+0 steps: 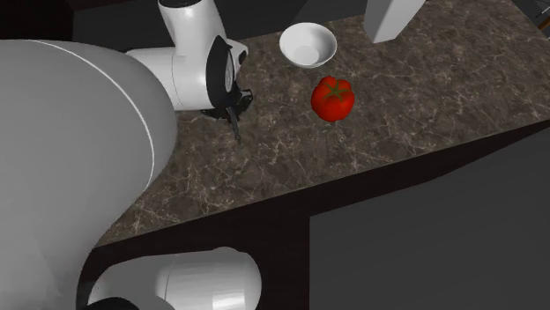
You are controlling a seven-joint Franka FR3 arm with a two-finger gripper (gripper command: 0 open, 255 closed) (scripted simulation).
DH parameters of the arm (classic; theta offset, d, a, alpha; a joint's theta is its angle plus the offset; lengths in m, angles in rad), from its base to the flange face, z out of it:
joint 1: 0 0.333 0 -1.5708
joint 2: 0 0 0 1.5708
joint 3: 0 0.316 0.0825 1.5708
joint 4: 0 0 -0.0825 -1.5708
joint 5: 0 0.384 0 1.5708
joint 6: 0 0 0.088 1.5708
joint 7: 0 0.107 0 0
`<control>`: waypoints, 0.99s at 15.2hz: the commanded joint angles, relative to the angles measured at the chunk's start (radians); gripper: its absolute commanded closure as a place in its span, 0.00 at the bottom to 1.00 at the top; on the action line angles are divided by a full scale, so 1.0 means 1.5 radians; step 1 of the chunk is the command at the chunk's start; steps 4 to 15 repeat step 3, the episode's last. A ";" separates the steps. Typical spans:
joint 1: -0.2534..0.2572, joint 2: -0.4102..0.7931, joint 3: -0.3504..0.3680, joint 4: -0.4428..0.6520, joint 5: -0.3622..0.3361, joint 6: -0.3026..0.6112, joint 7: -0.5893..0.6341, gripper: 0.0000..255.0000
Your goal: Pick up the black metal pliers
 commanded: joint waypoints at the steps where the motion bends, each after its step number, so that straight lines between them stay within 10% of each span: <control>1: 0.001 -0.013 0.002 0.009 0.001 -0.023 0.000 1.00; 15: 0.001 -0.014 0.002 0.010 0.001 -0.024 0.000 1.00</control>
